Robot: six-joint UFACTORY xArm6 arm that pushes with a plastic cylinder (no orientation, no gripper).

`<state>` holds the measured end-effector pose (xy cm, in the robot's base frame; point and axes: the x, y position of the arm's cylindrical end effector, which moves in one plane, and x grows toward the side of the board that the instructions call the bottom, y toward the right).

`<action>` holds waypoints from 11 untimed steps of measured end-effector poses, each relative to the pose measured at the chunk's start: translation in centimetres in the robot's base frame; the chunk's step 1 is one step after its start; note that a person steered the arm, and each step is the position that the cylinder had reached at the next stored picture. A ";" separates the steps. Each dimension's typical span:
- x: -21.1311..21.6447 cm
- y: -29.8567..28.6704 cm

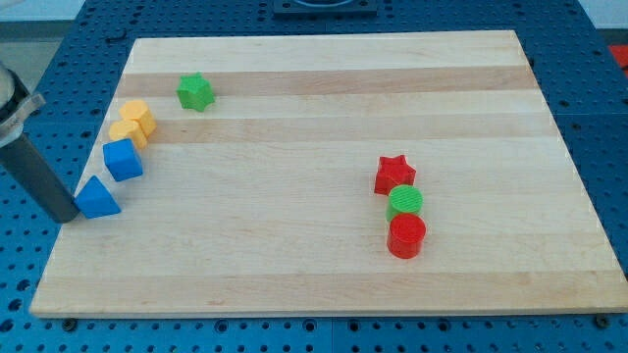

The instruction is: Push the blue triangle slightly up

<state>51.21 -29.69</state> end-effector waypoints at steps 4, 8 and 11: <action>0.2 1.0; -0.2 2.3; 1.4 5.8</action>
